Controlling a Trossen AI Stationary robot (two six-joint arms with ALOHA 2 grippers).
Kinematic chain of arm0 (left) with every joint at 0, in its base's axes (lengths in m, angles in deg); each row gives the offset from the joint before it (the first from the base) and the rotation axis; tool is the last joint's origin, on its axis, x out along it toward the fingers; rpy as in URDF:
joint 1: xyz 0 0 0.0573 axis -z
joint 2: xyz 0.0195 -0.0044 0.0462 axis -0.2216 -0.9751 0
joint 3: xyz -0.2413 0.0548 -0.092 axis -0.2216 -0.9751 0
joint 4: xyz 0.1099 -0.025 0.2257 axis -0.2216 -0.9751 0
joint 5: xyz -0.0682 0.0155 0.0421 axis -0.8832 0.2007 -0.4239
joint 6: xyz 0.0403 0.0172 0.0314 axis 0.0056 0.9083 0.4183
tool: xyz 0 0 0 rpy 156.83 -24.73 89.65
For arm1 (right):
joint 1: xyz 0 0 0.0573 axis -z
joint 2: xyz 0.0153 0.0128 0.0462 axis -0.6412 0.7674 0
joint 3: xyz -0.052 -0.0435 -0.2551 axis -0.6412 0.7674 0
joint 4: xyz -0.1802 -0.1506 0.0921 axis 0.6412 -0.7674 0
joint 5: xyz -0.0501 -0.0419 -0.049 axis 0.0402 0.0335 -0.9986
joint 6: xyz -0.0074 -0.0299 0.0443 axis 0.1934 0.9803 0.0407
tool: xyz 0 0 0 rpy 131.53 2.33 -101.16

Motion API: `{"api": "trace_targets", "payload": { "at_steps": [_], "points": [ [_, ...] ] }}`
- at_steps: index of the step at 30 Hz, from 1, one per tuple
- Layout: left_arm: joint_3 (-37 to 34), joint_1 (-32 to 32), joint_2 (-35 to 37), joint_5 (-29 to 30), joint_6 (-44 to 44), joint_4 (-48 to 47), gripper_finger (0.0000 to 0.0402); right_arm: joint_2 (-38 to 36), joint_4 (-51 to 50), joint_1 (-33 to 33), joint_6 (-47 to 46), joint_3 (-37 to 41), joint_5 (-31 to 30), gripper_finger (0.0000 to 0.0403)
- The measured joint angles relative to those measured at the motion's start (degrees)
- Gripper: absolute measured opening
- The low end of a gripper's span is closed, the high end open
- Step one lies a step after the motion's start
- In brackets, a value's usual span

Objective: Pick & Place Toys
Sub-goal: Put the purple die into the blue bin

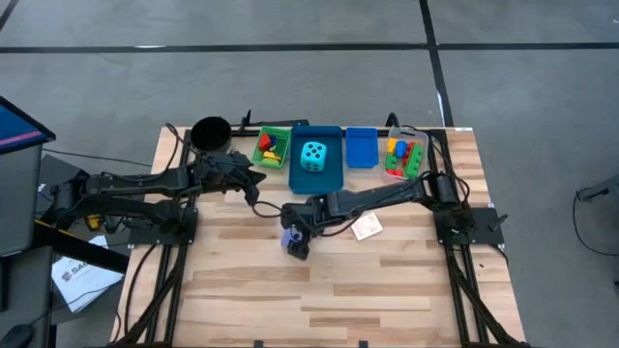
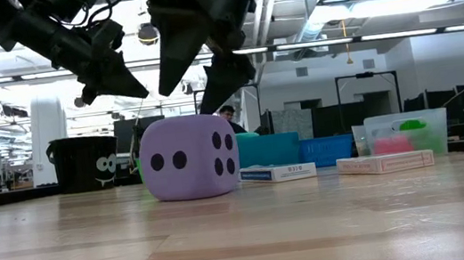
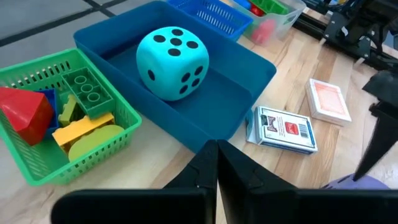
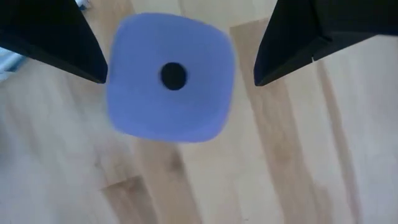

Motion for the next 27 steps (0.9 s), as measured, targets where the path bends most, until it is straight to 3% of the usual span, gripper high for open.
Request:
{"api": "trace_targets", "payload": {
  "at_steps": [6, 27],
  "points": [
    [0.0, 0.0, 0.0, 0.0, 0.0, 0.0, 0.0000, 0.0, 0.5, 0.3, 1.4, 0.0, 6.2, 0.0400],
    [0.0, 0.0, 0.0, -0.2, 0.0, 0.0, 0.0000, 0.0, 1.7, 0.3, 2.1, 0.0, 2.4, 0.0400]
  ]
}}
